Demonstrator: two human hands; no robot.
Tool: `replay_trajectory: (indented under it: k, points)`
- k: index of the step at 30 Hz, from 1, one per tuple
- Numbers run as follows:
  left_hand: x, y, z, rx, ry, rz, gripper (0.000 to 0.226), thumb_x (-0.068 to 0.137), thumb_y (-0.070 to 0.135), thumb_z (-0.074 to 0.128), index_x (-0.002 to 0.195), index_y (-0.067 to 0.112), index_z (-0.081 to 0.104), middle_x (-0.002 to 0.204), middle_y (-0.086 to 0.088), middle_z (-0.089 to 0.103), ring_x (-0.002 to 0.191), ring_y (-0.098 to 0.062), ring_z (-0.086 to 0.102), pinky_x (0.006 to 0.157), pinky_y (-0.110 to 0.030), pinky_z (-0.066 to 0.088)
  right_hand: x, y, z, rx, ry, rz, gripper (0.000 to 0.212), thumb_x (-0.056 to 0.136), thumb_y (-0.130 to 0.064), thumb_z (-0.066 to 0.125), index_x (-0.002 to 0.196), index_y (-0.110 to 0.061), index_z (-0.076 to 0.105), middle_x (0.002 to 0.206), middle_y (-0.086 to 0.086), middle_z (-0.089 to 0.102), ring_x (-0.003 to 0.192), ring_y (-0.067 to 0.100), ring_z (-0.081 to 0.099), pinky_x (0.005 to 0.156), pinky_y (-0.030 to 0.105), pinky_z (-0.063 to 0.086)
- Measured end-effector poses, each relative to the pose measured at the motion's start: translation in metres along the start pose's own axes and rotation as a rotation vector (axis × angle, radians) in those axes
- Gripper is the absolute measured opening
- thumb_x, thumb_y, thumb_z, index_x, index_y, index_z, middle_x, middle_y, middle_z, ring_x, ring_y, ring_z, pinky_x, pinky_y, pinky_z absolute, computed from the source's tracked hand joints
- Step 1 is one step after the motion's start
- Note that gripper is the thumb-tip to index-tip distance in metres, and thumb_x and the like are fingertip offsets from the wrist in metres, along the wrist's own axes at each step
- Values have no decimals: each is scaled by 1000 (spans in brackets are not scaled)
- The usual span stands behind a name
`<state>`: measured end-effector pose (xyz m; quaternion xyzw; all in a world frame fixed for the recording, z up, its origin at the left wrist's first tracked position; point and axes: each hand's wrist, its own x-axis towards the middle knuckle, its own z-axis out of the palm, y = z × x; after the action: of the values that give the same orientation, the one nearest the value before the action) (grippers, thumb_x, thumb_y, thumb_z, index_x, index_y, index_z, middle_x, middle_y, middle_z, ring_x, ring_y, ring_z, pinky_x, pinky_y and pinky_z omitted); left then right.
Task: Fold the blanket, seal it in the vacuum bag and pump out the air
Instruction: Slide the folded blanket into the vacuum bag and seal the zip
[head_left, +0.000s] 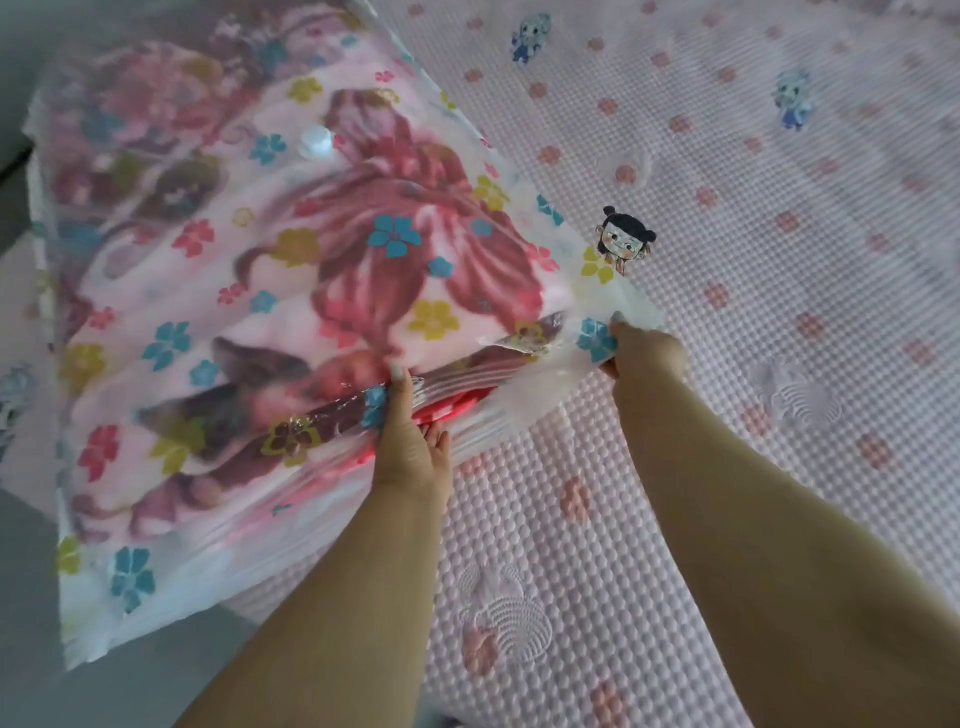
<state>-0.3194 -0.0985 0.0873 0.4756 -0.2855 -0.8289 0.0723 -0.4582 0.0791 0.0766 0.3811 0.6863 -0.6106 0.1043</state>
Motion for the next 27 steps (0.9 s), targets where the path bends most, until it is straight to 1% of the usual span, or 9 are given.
replay_trajectory:
  k: [3, 6, 9, 11, 14, 18, 22, 24, 27]
  points:
    - [-13, -7, -13, 18, -12, 9, 109, 43, 62, 75, 139, 20, 45, 142, -3, 47, 132, -22, 41, 112, -36, 31, -15, 15, -27, 61, 11, 39, 28, 82, -30, 72, 72, -14, 51, 75, 4, 63, 64, 16, 65, 62, 30, 59]
    - [-19, -14, -20, 40, -61, 47, 91, 48, 59, 79, 129, 22, 57, 125, 3, 64, 120, -18, 57, 107, -35, 40, -20, 30, -50, 33, -47, -20, 18, 84, -22, 67, 75, -13, 55, 89, 11, 67, 64, 17, 64, 71, 37, 60]
    - [-24, -24, -12, 31, -107, 83, 82, 49, 55, 81, 122, 21, 62, 114, 3, 71, 109, -18, 65, 103, -37, 46, -19, 30, -73, 114, 33, 57, 29, 81, -29, 74, 72, -10, 54, 69, 7, 64, 58, 17, 65, 65, 33, 59]
    - [-25, -32, -3, 67, -134, 108, 79, 50, 54, 81, 119, 21, 63, 113, 4, 71, 110, -18, 65, 103, -37, 45, -13, 25, -85, 143, 38, 77, 32, 80, -31, 75, 72, -9, 53, 66, 4, 63, 58, 18, 66, 66, 34, 60]
    - [-27, -55, 21, 131, -218, 126, 69, 57, 54, 78, 115, 18, 65, 111, -1, 72, 104, -20, 68, 103, -41, 46, 9, 18, -110, 131, 47, 89, 34, 81, -31, 75, 71, -10, 50, 66, 4, 63, 63, 18, 67, 70, 35, 60]
    - [-29, -92, 69, 192, -241, 132, 40, 75, 51, 73, 99, 20, 67, 99, 2, 75, 97, -16, 70, 102, -39, 47, 48, 1, -150, 153, 54, 90, 30, 80, -29, 76, 73, -10, 54, 70, 5, 67, 61, 16, 69, 65, 33, 60]
    - [-32, -127, 131, 287, -271, 132, 40, 82, 49, 67, 109, 20, 66, 113, -2, 71, 105, -19, 67, 100, -41, 49, 86, -15, -198, 146, 79, 89, 31, 77, -30, 78, 71, -10, 54, 66, 4, 66, 49, 13, 67, 57, 30, 60]
    - [-33, -146, 161, 323, -287, 128, 45, 80, 49, 70, 113, 20, 64, 114, -2, 70, 102, -18, 68, 93, -39, 54, 104, -22, -225, 170, 99, 87, 30, 76, -28, 79, 73, -9, 56, 68, 4, 67, 46, 12, 66, 52, 28, 58]
    - [-33, -178, 200, 397, -359, 95, 33, 81, 50, 69, 101, 23, 66, 93, 9, 75, 83, -7, 71, 74, -28, 59, 126, -26, -268, 205, 113, 87, 28, 77, -26, 78, 78, -7, 57, 75, 6, 68, 56, 15, 69, 59, 30, 60]
